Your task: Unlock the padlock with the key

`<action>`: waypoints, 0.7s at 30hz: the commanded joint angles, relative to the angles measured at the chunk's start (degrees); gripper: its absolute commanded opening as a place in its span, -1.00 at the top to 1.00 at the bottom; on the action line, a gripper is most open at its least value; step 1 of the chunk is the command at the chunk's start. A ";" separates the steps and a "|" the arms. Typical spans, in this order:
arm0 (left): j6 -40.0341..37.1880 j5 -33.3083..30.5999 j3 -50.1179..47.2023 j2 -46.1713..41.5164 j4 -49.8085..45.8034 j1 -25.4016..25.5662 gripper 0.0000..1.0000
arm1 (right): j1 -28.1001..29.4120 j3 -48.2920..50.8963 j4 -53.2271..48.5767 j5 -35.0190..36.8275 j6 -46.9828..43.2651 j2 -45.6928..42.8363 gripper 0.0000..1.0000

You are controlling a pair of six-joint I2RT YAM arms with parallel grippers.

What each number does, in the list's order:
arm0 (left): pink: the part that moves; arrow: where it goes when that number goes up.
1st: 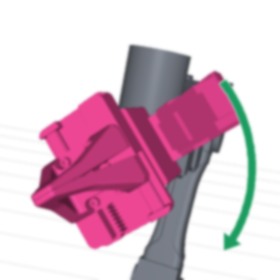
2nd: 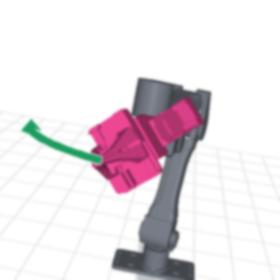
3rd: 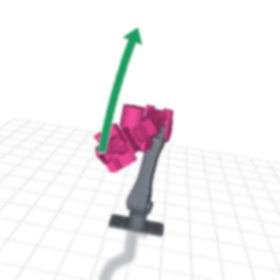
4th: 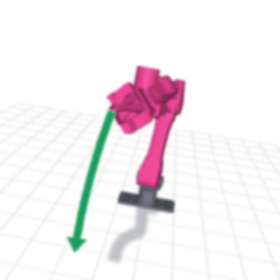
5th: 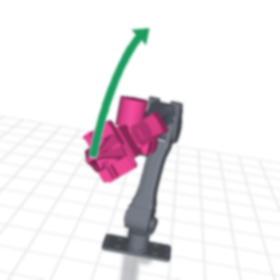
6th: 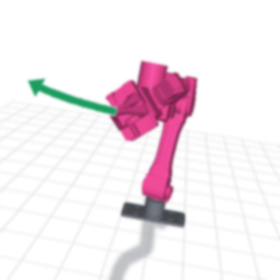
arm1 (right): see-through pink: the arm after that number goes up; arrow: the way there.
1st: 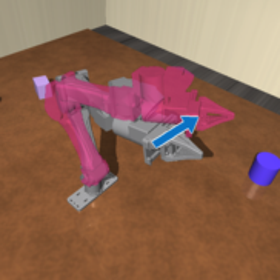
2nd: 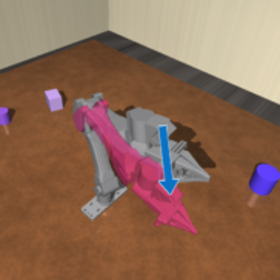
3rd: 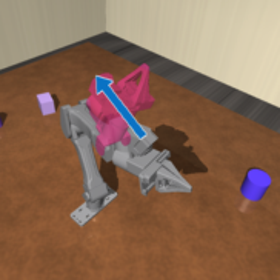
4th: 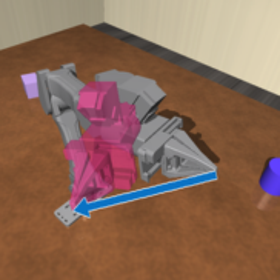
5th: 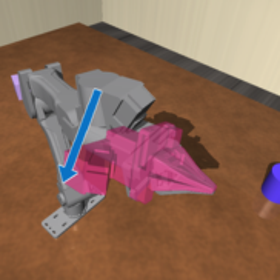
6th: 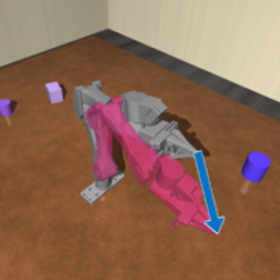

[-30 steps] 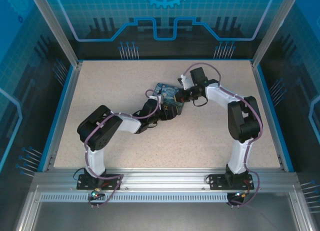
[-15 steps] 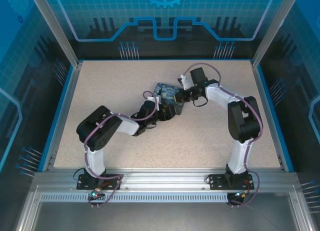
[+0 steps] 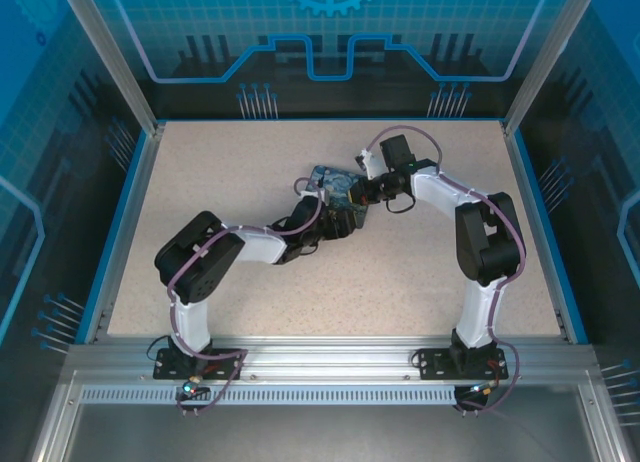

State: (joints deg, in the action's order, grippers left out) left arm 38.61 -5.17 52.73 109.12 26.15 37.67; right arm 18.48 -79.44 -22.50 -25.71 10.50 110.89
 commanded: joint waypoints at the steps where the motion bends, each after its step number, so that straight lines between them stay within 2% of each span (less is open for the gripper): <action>1: -1.98 -7.73 2.33 -0.09 -9.28 0.56 -0.64 | 1.43 2.89 -6.85 2.75 -0.27 2.71 1.00; 8: -4.72 -11.27 3.77 -1.50 -16.09 0.80 -0.40 | 1.17 2.77 -6.21 2.34 -0.05 2.68 1.00; 13: -6.53 -13.83 7.63 0.14 -20.65 1.65 -0.37 | 0.99 3.59 -3.30 0.62 1.30 0.79 1.00; 21: -13.39 -18.00 7.47 2.38 -13.85 3.14 -0.40 | 0.72 7.60 1.21 0.33 2.60 -5.39 1.00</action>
State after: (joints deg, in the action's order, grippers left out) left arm 29.26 -20.14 59.57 109.80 10.17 40.53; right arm 18.48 -73.91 -18.87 -26.30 12.27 107.13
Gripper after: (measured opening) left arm 0.697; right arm 0.042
